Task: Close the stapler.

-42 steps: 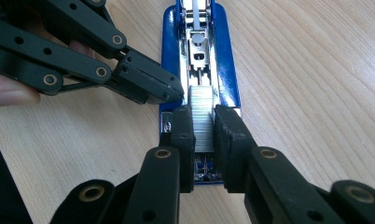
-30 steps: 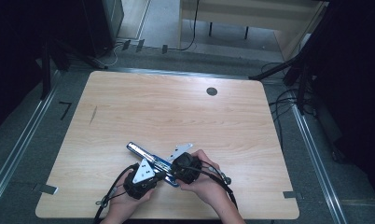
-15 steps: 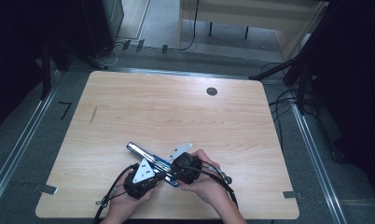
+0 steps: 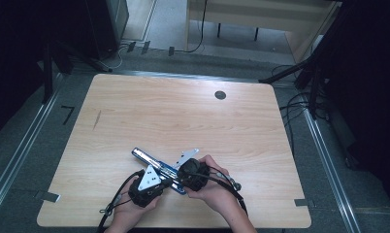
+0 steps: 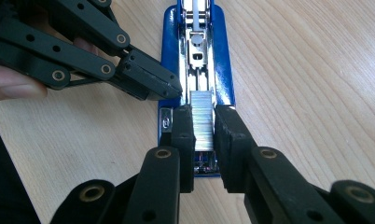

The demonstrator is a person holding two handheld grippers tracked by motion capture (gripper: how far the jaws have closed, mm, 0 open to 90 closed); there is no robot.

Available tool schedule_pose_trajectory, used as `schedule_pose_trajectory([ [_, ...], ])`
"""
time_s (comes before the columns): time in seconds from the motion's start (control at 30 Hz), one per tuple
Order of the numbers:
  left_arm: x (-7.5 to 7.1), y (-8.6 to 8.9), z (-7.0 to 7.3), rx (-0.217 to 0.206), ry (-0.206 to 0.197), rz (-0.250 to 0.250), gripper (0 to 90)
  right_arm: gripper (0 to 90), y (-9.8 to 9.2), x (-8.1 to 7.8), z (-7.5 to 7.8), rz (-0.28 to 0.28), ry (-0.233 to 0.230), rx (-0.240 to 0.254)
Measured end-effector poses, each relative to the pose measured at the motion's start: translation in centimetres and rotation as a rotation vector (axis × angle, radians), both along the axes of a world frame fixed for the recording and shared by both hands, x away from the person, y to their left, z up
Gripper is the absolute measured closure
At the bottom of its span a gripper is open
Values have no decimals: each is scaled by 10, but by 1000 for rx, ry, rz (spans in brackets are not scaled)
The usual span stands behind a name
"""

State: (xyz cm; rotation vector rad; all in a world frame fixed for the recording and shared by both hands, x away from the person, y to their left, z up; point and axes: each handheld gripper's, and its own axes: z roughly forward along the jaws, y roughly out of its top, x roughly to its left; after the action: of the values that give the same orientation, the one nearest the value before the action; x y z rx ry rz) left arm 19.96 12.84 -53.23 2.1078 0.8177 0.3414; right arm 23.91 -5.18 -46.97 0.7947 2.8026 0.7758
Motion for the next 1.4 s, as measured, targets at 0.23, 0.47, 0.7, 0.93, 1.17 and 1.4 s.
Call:
schedule_pose_trajectory([
  [0.23, 0, 0, 0, 0, 0, -1, 900, 795, 0, 0, -1, -1, 6, -5],
  [0.47, 0, 0, 0, 1, 0, 0, 900, 795, 1, 1, -2, 1, 10, -9],
  [0.7, 0, 0, 0, 0, -1, -1, 900, 795, 2, 2, -5, 1, 14, -12],
  [0.93, 0, 0, 0, 0, -1, -1, 900, 740, 2, 3, -6, 2, 24, 0],
  [1.17, 0, 0, 0, 0, -2, 0, 900, 825, 0, 4, -5, -25, 8, 58],
  [1.4, 0, 0, 0, 3, -2, -3, 900, 900, 9, 6, -7, -10, -19, 103],
])
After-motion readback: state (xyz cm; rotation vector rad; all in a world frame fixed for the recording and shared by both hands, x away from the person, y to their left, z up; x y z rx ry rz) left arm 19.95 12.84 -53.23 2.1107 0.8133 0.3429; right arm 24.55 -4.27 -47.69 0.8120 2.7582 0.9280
